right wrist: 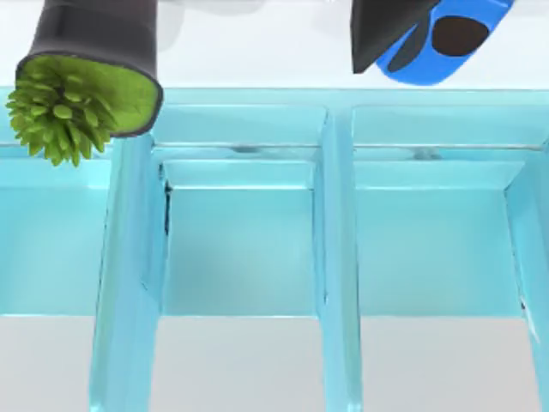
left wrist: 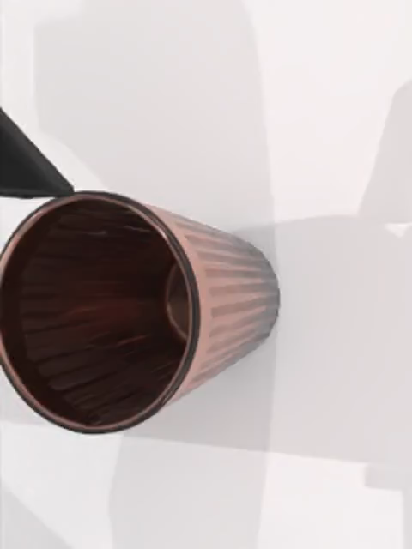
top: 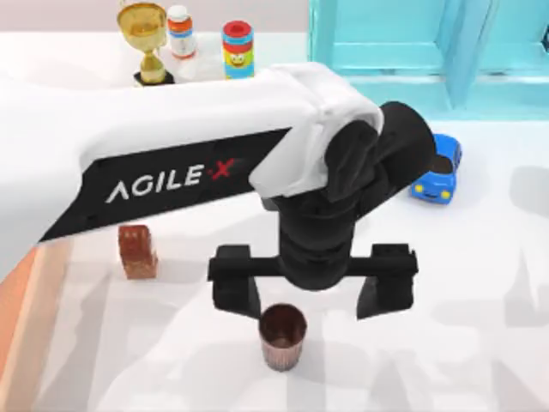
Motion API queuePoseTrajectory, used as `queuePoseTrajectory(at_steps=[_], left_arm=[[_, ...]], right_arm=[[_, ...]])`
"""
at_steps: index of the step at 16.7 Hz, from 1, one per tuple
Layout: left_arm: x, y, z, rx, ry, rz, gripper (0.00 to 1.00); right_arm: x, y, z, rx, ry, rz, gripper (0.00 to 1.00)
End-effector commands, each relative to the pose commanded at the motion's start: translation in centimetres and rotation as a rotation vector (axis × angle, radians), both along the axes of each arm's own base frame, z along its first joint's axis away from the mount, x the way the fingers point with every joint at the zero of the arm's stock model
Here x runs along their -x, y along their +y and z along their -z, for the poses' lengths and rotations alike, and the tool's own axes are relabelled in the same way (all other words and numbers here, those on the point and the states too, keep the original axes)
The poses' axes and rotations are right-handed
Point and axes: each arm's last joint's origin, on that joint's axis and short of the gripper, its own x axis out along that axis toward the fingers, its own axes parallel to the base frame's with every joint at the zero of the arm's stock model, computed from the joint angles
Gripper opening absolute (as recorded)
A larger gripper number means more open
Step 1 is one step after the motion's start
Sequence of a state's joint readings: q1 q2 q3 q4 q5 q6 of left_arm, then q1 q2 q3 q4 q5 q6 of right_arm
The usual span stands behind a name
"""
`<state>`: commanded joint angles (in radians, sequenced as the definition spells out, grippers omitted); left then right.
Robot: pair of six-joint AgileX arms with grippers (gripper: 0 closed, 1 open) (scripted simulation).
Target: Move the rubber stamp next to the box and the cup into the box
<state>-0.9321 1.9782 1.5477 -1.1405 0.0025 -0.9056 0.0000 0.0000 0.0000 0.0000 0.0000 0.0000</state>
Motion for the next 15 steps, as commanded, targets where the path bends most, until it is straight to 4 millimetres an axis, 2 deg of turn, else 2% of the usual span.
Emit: queuePoseTrajectory(at_steps=[4, 9, 15], left_arm=[[0.1, 0.0, 4.1, 0.004, -0.003, 0.000, 1.00], [0.2, 0.1, 4.8, 0.000, 0.000, 0.000, 1.00], [0.2, 0.1, 4.8, 0.000, 0.000, 0.000, 0.55]], right_arm=[[0.0, 0.0, 0.0, 0.000, 0.000, 0.000, 1.00], [0.0, 0.0, 0.0, 0.000, 0.000, 0.000, 1.00], [0.0, 0.0, 0.0, 0.000, 0.000, 0.000, 1.00]])
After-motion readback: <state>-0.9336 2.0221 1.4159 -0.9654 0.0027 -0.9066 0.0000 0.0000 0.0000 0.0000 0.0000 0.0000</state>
